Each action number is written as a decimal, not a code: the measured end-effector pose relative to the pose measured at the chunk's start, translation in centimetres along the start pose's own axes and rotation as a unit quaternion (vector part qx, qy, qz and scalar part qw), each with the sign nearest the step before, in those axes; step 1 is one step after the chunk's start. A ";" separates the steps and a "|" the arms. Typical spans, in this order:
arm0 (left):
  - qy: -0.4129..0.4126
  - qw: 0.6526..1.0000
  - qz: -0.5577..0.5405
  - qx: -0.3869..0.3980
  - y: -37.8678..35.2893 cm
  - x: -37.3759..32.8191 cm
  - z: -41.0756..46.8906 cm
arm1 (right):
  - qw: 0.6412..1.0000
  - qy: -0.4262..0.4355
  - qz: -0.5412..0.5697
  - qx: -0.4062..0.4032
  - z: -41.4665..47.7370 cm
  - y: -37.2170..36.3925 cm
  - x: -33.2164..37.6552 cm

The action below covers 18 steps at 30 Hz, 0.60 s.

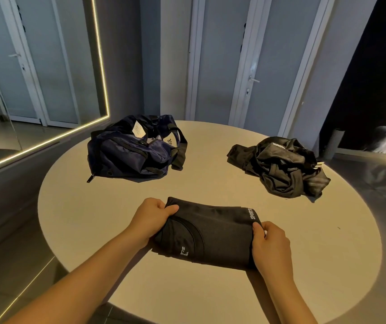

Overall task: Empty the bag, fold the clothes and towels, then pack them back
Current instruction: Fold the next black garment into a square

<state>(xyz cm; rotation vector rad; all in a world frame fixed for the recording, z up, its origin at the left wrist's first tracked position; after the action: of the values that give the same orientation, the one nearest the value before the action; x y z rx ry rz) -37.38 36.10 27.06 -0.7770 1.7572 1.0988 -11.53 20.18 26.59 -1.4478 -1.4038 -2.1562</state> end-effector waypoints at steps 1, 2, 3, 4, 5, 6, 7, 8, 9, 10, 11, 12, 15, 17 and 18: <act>-0.001 0.999 0.052 -0.013 0.3 -0.6 0.0 | 1.000 -0.001 0.000 0.002 0.1 0.0 -0.1; -0.010 0.991 0.130 -0.042 0.9 -1.5 -0.2 | 1.000 -0.003 0.001 0.002 0.1 -0.1 -0.1; -0.034 0.973 0.213 -0.084 1.3 -2.7 -0.8 | 1.000 -0.005 0.002 0.001 0.1 0.0 -0.2; -0.084 0.951 0.272 -0.124 1.2 -4.2 -1.7 | 1.000 -0.006 0.002 0.001 0.2 0.0 -0.2; -0.149 0.932 0.299 -0.140 0.6 -5.9 -2.6 | 1.000 -0.007 0.002 0.001 0.2 -0.1 -0.2; -0.206 0.920 0.311 -0.119 -0.7 -7.2 -3.4 | 1.000 -0.010 0.001 0.002 0.2 -0.1 -0.2; -0.240 0.911 0.329 -0.070 -2.4 -7.8 -3.6 | 1.000 -0.013 0.001 0.002 0.1 -0.1 -0.1; -0.245 0.899 0.363 -0.010 -4.3 -7.8 -3.5 | 1.000 -0.016 0.003 0.002 0.1 -0.2 -0.1; -0.225 0.882 0.411 0.048 -6.1 -7.1 -3.0 | 1.000 -0.019 0.006 0.001 -0.1 -0.1 0.0; -0.195 0.865 0.454 0.092 -7.3 -6.1 -2.3 | 1.000 -0.021 0.011 -0.002 -0.2 0.0 0.0; -0.162 0.854 0.479 0.123 -8.0 -4.9 -1.6 | 1.000 -0.023 0.021 -0.006 -0.4 0.1 0.0; -0.136 0.848 0.492 0.143 -8.2 -3.8 -1.1 | 0.999 -0.024 0.039 -0.010 -0.7 0.3 -0.1; -0.133 0.842 0.503 0.141 -8.3 -2.3 -0.7 | 0.995 -0.026 0.089 -0.030 -1.5 0.9 -0.7; -0.140 0.844 0.502 0.126 -8.4 -2.2 -0.8 | 0.997 -0.037 0.059 -0.038 -1.9 1.3 -0.9; -0.142 0.846 0.501 0.120 -8.5 -2.3 -0.8 | 0.997 -0.044 0.040 -0.039 -2.2 1.5 -0.8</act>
<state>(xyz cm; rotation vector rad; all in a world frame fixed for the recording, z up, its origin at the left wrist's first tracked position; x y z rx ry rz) -29.65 31.99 26.35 0.5492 1.9886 1.4882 -11.54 17.42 26.68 -1.6164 -1.2795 -2.1452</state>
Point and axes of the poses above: each hand's wrist, its own z-axis towards the middle knuckle, its own y-axis out of the back of the hand, x = y × z, the point moved 7 cm from there along z, towards the middle knuckle, and after that the axes turned 11 degrees about x, right-handed, at the moved point
